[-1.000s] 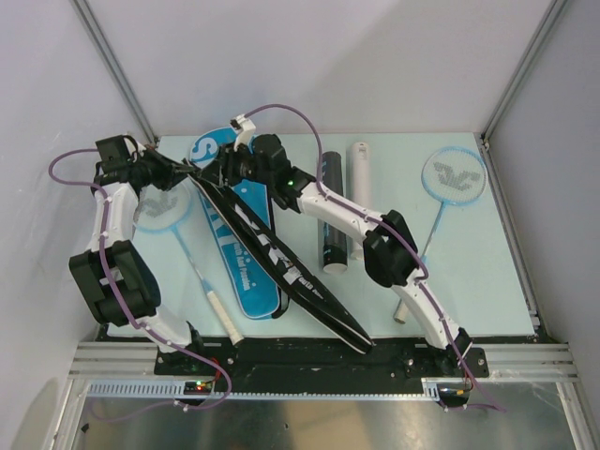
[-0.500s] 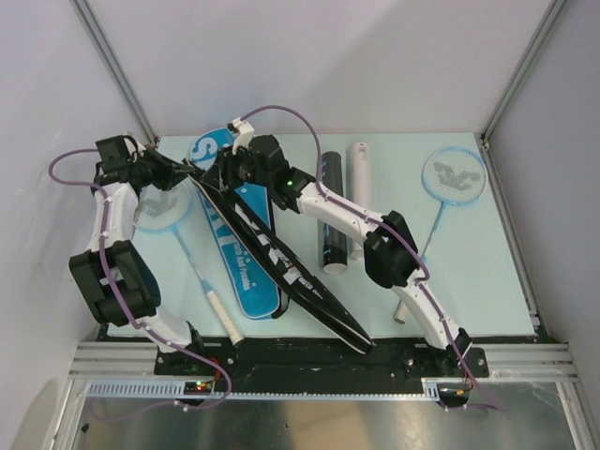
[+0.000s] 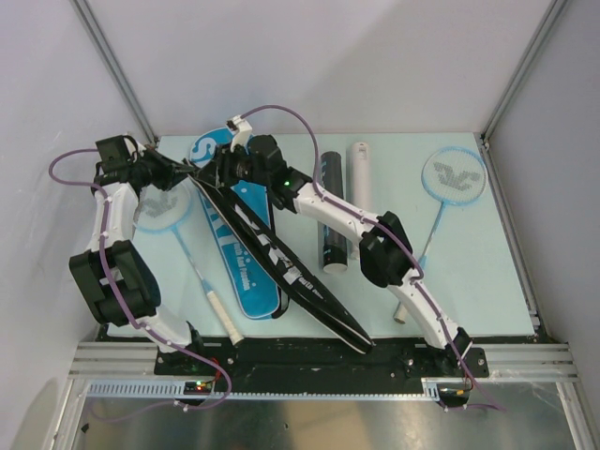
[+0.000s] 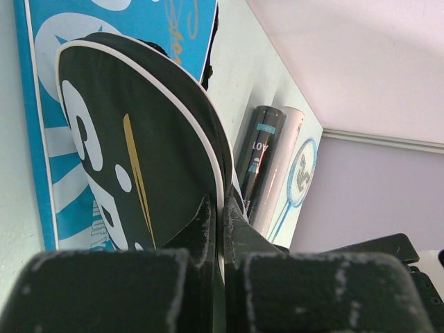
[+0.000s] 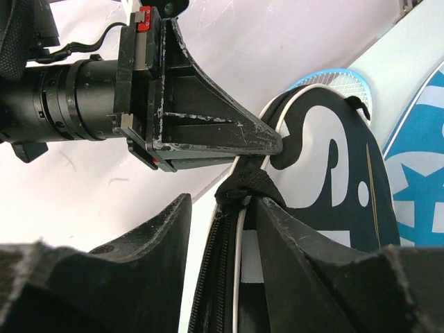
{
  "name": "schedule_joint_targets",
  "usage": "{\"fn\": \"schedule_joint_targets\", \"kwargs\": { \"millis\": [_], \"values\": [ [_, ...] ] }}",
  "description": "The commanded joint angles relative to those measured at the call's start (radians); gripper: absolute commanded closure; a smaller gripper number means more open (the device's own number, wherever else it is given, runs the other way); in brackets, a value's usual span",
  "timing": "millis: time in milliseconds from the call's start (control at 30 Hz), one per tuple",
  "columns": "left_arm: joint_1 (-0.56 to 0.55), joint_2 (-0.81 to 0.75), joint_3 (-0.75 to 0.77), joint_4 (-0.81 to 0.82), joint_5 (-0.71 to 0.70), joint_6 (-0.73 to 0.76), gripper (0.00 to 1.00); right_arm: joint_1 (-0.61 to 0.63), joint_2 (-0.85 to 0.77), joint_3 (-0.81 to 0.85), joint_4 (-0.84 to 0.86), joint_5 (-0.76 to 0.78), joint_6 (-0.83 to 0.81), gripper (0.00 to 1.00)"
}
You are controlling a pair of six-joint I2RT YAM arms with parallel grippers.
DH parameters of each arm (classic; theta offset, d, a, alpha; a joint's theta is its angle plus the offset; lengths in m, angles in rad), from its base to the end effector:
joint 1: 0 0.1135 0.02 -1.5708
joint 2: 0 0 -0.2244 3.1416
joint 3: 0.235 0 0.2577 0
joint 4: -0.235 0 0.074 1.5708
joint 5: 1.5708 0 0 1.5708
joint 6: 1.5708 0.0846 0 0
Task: Pack up the badminton gear
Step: Zip the racket bag at the center of the board.
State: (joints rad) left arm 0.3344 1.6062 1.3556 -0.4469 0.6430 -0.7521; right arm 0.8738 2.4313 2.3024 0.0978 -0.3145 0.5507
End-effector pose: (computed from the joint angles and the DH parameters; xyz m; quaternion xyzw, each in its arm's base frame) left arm 0.3890 0.0815 0.2427 -0.3300 0.8050 -0.3633 0.3331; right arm 0.3656 0.4774 0.2823 -0.2216 0.6824 0.5344 0.4468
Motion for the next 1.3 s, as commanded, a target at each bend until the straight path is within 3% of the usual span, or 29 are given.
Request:
{"fn": "schedule_joint_targets", "kwargs": {
  "millis": [0,167,400,567,700,833,1000,1267],
  "values": [
    [-0.006,0.001,-0.024,-0.04,0.029,0.004,1.0,-0.002,0.028,0.082,0.051,-0.009,0.021,0.53],
    [-0.008,-0.001,-0.025,-0.037,0.034,0.002,1.0,-0.001,0.046,0.105,0.061,-0.009,0.032,0.55],
    [-0.007,0.004,-0.024,-0.032,0.041,-0.001,1.0,-0.002,0.02,0.056,0.094,-0.033,0.053,0.85],
    [-0.005,0.007,-0.025,-0.031,0.041,-0.002,1.0,-0.01,-0.04,-0.062,0.15,-0.043,0.063,0.98],
    [-0.004,0.005,-0.024,-0.032,0.038,-0.003,1.0,-0.013,-0.057,-0.089,0.145,-0.05,0.051,1.0],
    [-0.003,0.006,-0.024,-0.03,0.037,-0.003,1.0,-0.013,-0.059,-0.09,0.136,-0.053,0.04,0.89],
    [-0.005,0.007,-0.024,-0.03,0.037,-0.004,1.0,-0.012,-0.053,-0.085,0.133,-0.058,0.036,0.99],
    [0.001,0.008,-0.026,-0.03,0.032,-0.009,1.0,-0.012,-0.115,-0.157,0.105,-0.051,0.041,1.0]
  ]
}}
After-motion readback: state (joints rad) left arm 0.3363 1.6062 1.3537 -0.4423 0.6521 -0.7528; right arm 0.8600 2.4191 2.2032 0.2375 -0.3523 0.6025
